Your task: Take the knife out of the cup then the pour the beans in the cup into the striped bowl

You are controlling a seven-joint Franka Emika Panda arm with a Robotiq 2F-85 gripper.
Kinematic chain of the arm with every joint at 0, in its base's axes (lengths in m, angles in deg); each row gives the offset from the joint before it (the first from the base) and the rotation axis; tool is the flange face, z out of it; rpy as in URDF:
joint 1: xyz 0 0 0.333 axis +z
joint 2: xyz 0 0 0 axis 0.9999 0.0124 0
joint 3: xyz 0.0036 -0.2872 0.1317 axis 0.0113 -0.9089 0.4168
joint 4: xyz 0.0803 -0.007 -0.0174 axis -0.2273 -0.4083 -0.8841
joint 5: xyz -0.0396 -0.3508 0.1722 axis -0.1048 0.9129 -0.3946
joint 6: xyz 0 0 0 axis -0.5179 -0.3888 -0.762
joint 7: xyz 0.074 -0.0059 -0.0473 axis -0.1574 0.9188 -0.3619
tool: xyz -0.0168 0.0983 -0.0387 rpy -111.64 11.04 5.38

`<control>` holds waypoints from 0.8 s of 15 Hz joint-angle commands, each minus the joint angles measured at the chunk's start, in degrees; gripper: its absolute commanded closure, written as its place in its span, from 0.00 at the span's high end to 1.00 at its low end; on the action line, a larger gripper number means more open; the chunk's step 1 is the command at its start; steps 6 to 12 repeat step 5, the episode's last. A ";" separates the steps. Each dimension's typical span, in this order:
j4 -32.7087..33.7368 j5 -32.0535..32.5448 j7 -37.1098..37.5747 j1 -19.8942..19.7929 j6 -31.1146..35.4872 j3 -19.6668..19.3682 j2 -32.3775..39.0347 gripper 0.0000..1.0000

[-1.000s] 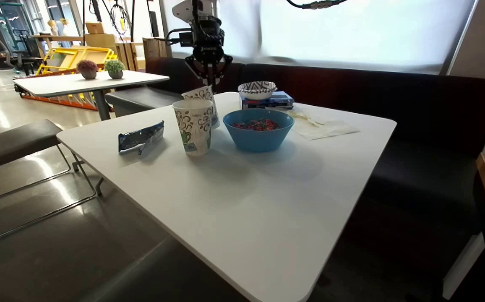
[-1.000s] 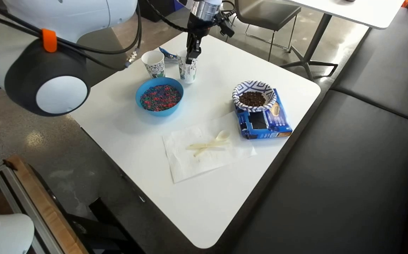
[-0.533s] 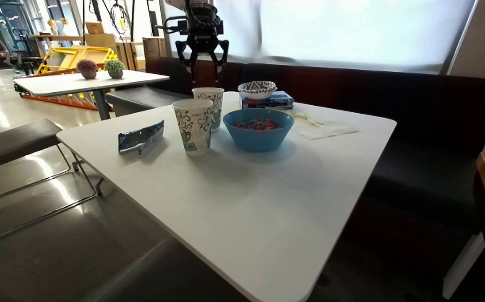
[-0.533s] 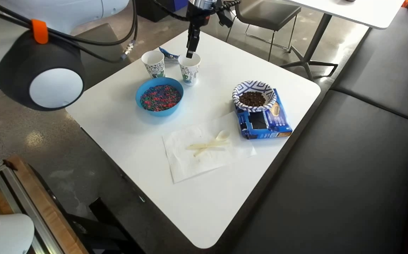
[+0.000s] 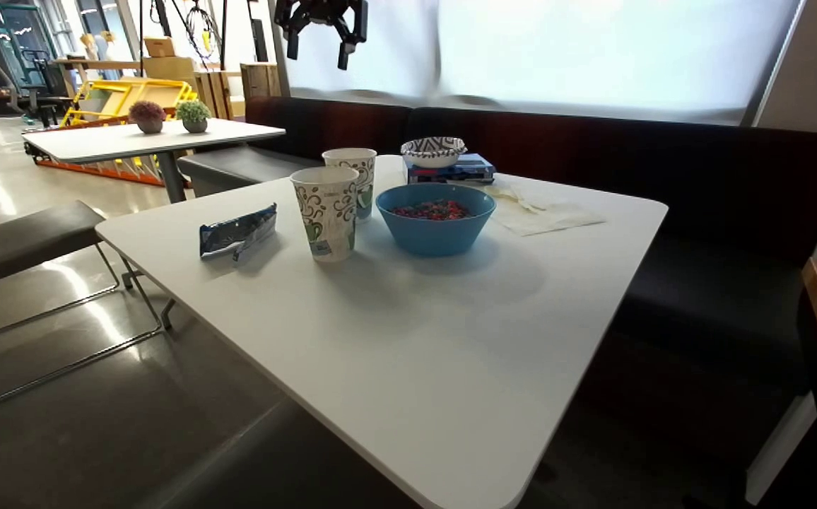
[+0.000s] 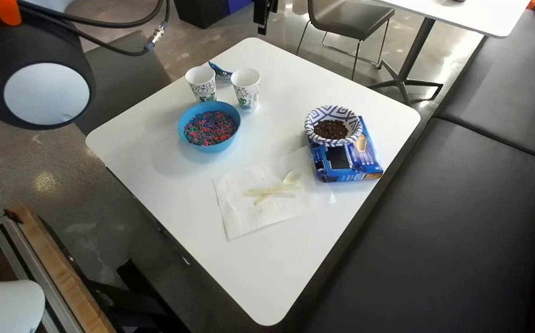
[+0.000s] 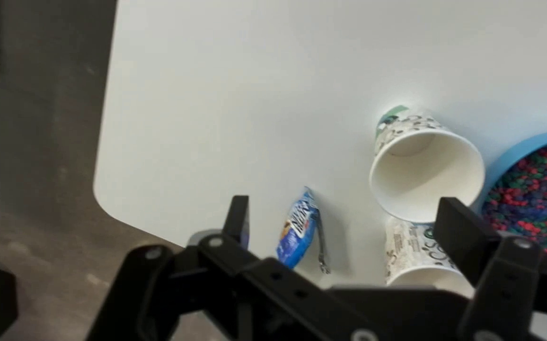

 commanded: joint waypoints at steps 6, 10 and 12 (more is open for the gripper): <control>-0.96 -0.12 0.20 0.03 0.84 -0.26 -0.62 1.00; -0.96 -0.12 0.20 0.03 0.84 -0.26 -0.62 1.00; -0.96 -0.12 0.20 0.03 0.84 -0.26 -0.62 1.00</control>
